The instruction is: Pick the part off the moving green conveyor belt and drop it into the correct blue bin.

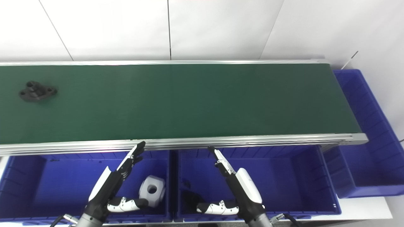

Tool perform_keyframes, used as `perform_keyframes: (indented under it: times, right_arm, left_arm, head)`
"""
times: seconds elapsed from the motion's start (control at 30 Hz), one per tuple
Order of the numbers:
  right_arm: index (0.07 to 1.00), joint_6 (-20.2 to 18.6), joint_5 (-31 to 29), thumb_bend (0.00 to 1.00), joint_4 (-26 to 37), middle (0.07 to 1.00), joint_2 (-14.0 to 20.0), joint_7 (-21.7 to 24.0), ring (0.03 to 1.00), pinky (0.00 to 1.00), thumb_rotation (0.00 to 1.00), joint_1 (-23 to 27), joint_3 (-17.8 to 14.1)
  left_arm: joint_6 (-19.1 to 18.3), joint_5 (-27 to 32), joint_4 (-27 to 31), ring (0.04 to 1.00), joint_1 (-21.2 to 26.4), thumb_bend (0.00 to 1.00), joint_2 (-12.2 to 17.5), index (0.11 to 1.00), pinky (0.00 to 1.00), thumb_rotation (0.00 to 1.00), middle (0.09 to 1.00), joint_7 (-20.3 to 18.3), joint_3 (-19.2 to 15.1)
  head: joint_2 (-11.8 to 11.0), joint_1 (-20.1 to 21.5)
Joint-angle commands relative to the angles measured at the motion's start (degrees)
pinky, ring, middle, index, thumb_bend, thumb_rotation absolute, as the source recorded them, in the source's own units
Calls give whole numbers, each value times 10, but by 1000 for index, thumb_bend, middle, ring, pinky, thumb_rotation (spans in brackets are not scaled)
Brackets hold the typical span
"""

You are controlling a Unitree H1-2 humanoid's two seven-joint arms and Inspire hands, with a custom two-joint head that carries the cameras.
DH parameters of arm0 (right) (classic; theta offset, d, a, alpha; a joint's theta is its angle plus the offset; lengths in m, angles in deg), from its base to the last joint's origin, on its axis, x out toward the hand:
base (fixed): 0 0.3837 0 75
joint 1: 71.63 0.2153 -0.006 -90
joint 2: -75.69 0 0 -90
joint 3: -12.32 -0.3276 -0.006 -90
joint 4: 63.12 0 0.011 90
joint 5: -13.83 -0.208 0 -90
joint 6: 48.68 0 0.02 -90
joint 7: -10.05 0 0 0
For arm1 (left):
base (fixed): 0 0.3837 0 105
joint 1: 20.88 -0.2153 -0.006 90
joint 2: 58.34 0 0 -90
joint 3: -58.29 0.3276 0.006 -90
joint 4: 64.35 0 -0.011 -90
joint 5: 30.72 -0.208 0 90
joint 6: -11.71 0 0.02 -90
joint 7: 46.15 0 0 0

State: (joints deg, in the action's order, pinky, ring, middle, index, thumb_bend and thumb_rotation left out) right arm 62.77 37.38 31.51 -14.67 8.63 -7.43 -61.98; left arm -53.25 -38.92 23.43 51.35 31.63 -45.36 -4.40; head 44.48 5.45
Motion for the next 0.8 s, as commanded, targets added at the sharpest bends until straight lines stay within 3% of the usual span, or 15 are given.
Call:
perform_keyframes:
  times: [0.0, 0.2, 0.37, 0.47, 0.5, 0.67, 0.77]
  right_arm:
    - [1000, 0, -4, 946, 13, 1000, 1, 9, 993, 860, 722, 3, -3]
    - [1000, 9, 2, 945, -8, 1000, -3, 7, 981, 837, 707, 12, -9]
    - [1000, 28, -8, 937, -42, 1000, 1, 7, 985, 844, 677, 20, -10]
    - [1000, 49, -2, 935, -74, 1000, 4, -5, 977, 826, 672, 31, -7]
    - [1000, 52, -2, 934, -82, 1000, 6, -9, 977, 824, 669, 34, -5]
    - [1000, 55, -15, 942, -131, 1000, 28, -73, 955, 787, 659, 57, 32]
    - [1000, 55, -14, 954, -147, 1000, 38, -109, 960, 782, 678, 65, 52]
  left_arm:
    - [19, -5, 8, 983, -3, 886, 1, 1000, 944, 598, 1000, 4, -1]
    - [19, -3, -11, 983, -9, 915, 1, 1000, 941, 576, 1000, 23, -1]
    - [19, -10, -37, 977, -12, 909, 5, 999, 930, 548, 1000, 61, 10]
    - [19, -14, -58, 966, -4, 923, 4, 989, 917, 541, 993, 86, 22]
    - [19, -15, -62, 962, -1, 927, 4, 986, 910, 543, 990, 92, 26]
    - [19, -27, -98, 920, 28, 905, 6, 941, 841, 523, 951, 143, 60]
    - [19, -40, -115, 911, 43, 895, 13, 921, 830, 529, 934, 179, 84]
  head:
    - [-3, -7]
    - [-26, -27]
    - [-80, -48]
    - [-122, -84]
    - [-122, -84]
    - [-169, -126]
    - [-181, -134]
